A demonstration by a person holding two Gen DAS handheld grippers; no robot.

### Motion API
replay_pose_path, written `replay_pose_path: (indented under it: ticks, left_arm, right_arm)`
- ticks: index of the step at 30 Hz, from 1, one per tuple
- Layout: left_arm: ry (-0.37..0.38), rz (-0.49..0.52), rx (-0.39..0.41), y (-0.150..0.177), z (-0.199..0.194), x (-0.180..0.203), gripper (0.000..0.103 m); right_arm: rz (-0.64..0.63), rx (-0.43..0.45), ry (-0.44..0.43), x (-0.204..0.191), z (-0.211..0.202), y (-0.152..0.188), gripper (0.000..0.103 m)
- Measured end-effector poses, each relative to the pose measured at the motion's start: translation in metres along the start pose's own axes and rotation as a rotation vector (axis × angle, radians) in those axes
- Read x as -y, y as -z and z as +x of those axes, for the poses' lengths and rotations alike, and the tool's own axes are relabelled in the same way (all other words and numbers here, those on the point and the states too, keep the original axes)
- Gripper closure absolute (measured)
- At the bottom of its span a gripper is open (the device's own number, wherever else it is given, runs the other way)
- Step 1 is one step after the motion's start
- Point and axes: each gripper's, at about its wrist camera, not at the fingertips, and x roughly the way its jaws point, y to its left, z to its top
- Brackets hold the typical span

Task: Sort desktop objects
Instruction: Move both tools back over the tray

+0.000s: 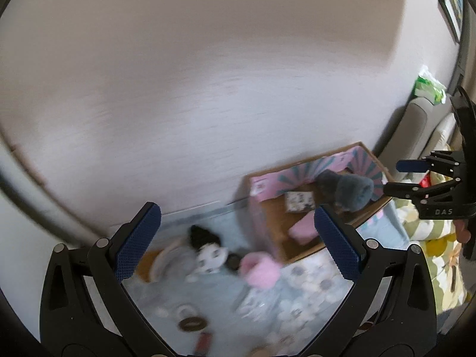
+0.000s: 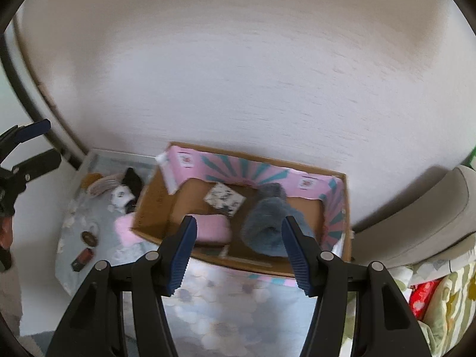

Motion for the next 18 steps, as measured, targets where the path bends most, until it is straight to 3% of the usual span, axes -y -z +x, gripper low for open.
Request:
replay_pose_path:
  ticks: [5, 10, 14, 18]
  left_arm:
    - [-0.089, -0.051, -0.010, 0.035, -0.026, -0.037, 0.000]
    - [-0.109, -0.152, -0.050, 0.093, -0.034, -0.067, 0.000]
    - [-0.102, -0.218, -0.059, 0.151, -0.027, -0.070, 0.000]
    - [-0.135, -0.187, -0.082, 0.209, -0.002, -0.059, 0.000]
  right_arm:
    - [-0.056, 0.009, -0.083, -0.039, -0.004, 0.006, 0.048]
    - [-0.096, -0.017, -0.166, -0.078, 0.009, 0.026, 0.048]
    - [-0.126, -0.049, -0.249, -0.104, 0.032, 0.054, 0.048]
    - [-0.193, -0.066, -0.294, -0.130, 0.065, 0.087, 0.048]
